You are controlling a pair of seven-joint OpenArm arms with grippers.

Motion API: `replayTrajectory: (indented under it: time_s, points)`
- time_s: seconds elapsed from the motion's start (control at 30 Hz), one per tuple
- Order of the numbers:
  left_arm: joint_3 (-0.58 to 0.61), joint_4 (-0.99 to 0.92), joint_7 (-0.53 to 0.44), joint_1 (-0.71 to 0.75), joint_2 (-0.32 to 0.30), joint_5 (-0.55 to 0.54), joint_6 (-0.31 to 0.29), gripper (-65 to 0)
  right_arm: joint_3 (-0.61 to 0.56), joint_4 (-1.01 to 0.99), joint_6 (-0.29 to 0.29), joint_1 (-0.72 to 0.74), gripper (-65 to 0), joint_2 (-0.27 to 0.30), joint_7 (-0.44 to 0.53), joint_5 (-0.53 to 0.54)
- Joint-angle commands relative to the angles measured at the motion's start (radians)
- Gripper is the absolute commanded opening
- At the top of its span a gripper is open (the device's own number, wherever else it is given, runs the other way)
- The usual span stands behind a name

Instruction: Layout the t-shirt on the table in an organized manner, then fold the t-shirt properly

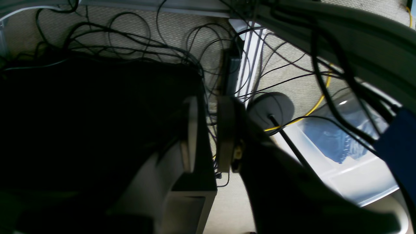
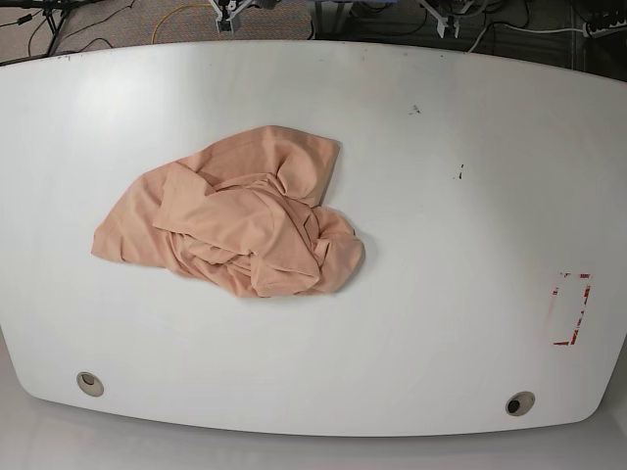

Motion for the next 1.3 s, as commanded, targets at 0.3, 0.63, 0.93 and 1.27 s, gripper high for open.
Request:
replayTrajectory:
  time_s: [0.3, 0.63, 0.93, 1.27]
  points:
    - [0.000, 0.010, 0.001, 0.036, -0.001, 0.007, 0.002, -56.0, -0.002, 0.031, 0.011, -0.059, -50.5, -0.014, -0.011, -0.001]
    - [-0.001, 0.022, -0.009, 0.035, -0.009, -0.003, -0.007, -55.0, 0.000, 0.084, 0.002, -0.048, -51.2, -0.007, -0.003, 0.002]
    - [-0.001, 0.022, -0.009, 0.035, -0.009, -0.003, -0.007, -55.0, 0.000, 0.109, 0.002, -0.053, -51.2, -0.007, -0.003, 0.002]
    - [-0.001, 0.023, -0.009, 0.039, -0.009, -0.005, -0.009, -55.0, 0.002, 0.109, 0.003, -0.061, -51.2, -0.008, -0.003, 0.002]
